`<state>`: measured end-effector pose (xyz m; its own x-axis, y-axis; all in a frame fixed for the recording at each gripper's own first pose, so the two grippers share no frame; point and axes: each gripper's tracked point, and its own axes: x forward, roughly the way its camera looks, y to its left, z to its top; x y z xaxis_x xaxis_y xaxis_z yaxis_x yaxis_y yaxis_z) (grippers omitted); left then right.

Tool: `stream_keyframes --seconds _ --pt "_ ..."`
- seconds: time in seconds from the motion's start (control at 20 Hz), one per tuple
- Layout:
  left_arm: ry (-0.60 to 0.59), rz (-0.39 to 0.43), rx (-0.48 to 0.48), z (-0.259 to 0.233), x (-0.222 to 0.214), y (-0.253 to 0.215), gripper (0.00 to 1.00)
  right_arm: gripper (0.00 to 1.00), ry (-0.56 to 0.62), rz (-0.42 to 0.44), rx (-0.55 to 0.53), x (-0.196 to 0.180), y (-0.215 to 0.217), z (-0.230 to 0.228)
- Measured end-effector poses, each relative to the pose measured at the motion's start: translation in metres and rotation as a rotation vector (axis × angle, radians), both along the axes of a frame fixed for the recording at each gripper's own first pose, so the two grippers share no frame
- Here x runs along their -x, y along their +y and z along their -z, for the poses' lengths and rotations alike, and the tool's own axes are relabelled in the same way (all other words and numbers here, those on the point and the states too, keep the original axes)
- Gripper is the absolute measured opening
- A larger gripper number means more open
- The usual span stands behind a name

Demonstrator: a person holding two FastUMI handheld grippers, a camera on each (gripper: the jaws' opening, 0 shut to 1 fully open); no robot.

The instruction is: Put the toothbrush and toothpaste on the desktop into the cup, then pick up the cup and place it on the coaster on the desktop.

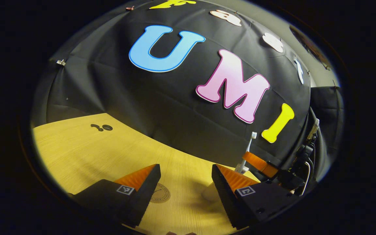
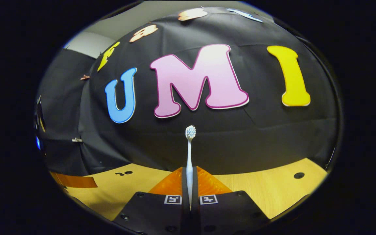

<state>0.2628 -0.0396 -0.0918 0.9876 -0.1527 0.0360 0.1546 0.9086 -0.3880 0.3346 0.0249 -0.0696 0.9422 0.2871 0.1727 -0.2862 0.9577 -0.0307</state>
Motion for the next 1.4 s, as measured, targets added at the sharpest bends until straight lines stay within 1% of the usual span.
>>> stream_keyframes --seconds 0.1,0.15,0.3,0.35,0.4,0.45,0.5,0.55,0.6,0.65,0.7,0.8,0.95,1.1,1.3,1.4 --pt "0.013 0.009 -0.021 0.005 0.002 -0.002 0.98 0.07 0.005 0.013 0.041 0.0 0.002 0.011" --pt "0.02 0.011 -0.034 0.007 0.003 -0.001 0.98 0.07 0.017 0.016 0.046 -0.001 0.002 0.017" --pt "0.024 0.024 -0.047 0.012 0.005 -0.005 0.97 0.11 0.045 0.043 0.035 0.002 -0.003 0.029" --pt "0.028 0.029 -0.042 0.012 0.006 -0.007 0.98 0.17 0.054 0.044 0.029 0.002 -0.002 0.032" --pt "0.033 0.034 -0.039 0.014 0.007 -0.007 0.98 0.4 0.062 0.05 0.027 0.003 -0.004 0.033" --pt "0.039 0.035 -0.039 0.016 0.006 -0.008 0.97 0.55 0.067 0.047 0.028 0.007 -0.004 0.033" --pt "0.044 0.037 -0.04 0.018 0.008 -0.007 0.98 0.53 0.07 0.044 0.028 0.008 -0.003 0.035" --pt "0.044 0.038 -0.041 0.018 0.01 -0.006 0.98 0.54 0.072 0.043 0.03 0.008 -0.002 0.036" --pt "0.044 0.04 -0.041 0.017 0.009 -0.006 0.98 0.64 0.074 0.041 0.031 0.014 -0.001 0.035" --pt "0.045 0.041 -0.04 0.017 0.01 -0.006 0.97 0.7 0.077 0.041 0.031 0.016 -0.001 0.034" --pt "0.05 0.039 -0.038 0.019 0.011 -0.004 0.98 0.91 0.083 0.041 0.029 0.019 0.0 0.034" --pt "0.056 0.039 -0.024 0.02 0.014 -0.004 0.97 0.99 0.093 0.059 0.024 0.023 -0.002 0.03" --pt "0.064 0.025 -0.015 0.022 0.02 0.004 0.98 0.99 0.136 0.124 0.033 0.027 -0.015 0.028" --pt "0.071 0.009 0.007 0.024 0.026 0.014 0.98 0.99 0.224 0.174 0.028 0.027 -0.028 0.033" --pt "0.096 -0.028 0.032 0.029 0.037 0.033 0.98 0.98 0.412 0.197 -0.01 0.027 -0.042 0.046" --pt "0.107 -0.038 0.044 0.029 0.042 0.043 0.98 0.98 0.526 0.19 -0.01 0.029 -0.044 0.059"
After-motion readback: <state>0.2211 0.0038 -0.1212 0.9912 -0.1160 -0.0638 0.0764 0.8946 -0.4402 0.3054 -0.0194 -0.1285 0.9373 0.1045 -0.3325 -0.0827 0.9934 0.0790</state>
